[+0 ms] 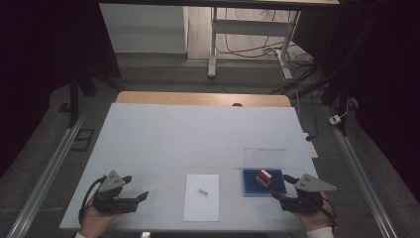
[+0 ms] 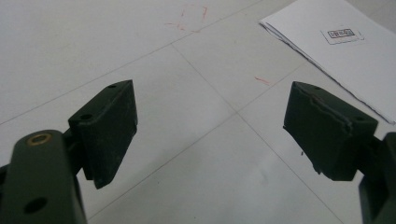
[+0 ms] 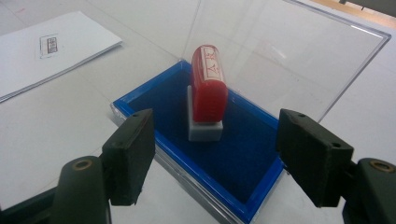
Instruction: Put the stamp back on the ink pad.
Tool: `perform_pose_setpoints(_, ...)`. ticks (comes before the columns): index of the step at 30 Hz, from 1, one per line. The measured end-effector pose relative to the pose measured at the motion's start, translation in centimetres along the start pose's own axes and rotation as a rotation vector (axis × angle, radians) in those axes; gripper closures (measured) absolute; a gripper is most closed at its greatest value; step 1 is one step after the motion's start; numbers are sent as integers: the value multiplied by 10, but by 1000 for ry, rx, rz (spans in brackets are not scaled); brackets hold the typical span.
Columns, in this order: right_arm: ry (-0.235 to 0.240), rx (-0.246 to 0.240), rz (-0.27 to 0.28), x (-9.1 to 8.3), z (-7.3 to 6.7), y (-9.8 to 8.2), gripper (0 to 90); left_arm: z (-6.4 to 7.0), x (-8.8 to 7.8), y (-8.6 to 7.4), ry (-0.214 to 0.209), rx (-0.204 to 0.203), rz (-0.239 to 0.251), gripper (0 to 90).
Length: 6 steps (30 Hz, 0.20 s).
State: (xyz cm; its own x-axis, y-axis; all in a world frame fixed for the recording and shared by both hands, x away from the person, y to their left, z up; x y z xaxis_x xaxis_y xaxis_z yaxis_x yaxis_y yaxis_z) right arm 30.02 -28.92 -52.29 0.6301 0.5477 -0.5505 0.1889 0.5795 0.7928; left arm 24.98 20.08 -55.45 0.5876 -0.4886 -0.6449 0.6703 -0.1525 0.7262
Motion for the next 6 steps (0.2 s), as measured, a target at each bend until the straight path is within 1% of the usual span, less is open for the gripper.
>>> perform_pose_setpoints(6, 2, -9, 1, 0, -1, 1, 287, 0, 0, 0, 1, -1, -1, 177)
Point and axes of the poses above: each handheld gripper's, and its own axes: x roughly forward along the jaws, y roughly out of its top, z roughly to its right, the point moved 6 cm from there along x, roughly forward along the jaws, and after that the axes turned 11 degrees about -x, right-handed, at the moved point
